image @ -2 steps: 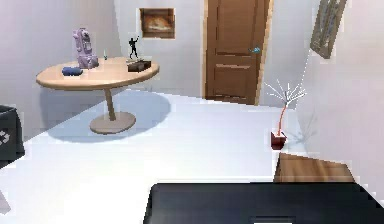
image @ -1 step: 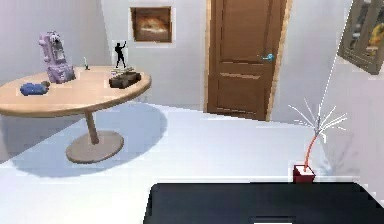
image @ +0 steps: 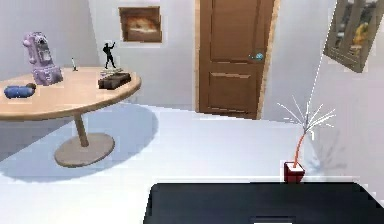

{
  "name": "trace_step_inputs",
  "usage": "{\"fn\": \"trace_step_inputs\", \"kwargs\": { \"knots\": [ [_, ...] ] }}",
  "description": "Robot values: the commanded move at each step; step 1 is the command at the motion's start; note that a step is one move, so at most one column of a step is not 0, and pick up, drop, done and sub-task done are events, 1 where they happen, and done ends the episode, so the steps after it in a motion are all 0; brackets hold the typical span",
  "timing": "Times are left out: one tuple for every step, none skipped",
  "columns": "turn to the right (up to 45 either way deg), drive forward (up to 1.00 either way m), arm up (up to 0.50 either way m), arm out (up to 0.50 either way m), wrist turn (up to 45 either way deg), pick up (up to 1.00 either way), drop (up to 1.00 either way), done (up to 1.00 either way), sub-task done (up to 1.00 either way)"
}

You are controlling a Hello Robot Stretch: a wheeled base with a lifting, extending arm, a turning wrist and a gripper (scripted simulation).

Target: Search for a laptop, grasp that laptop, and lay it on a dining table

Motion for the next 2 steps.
{"fn": "trace_step_inputs", "kwargs": {
  "knots": [
    [0.0,1.00,0.00,0.00,0.0,0.00,0.00,0.00,0.00],
    [0.0,1.00,0.00,0.00,0.0,0.00,0.00,0.00,0.00]
  ]
}}
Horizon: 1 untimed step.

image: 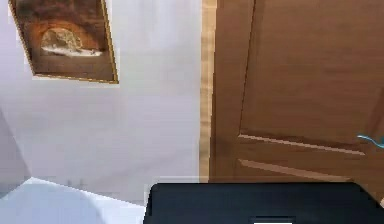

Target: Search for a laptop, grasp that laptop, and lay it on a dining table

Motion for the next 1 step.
{"fn": "trace_step_inputs", "kwargs": {
  "knots": [
    [21.0,0.00,0.00,0.00,0.0,0.00,0.00,0.00,0.00]
  ]
}}
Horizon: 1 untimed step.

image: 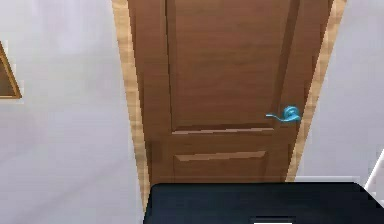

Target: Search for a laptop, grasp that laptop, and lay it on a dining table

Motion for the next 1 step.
{"fn": "trace_step_inputs", "kwargs": {
  "knots": [
    [0.0,0.05,0.00,0.00,0.0,0.00,0.00,0.00,0.00]
  ]
}}
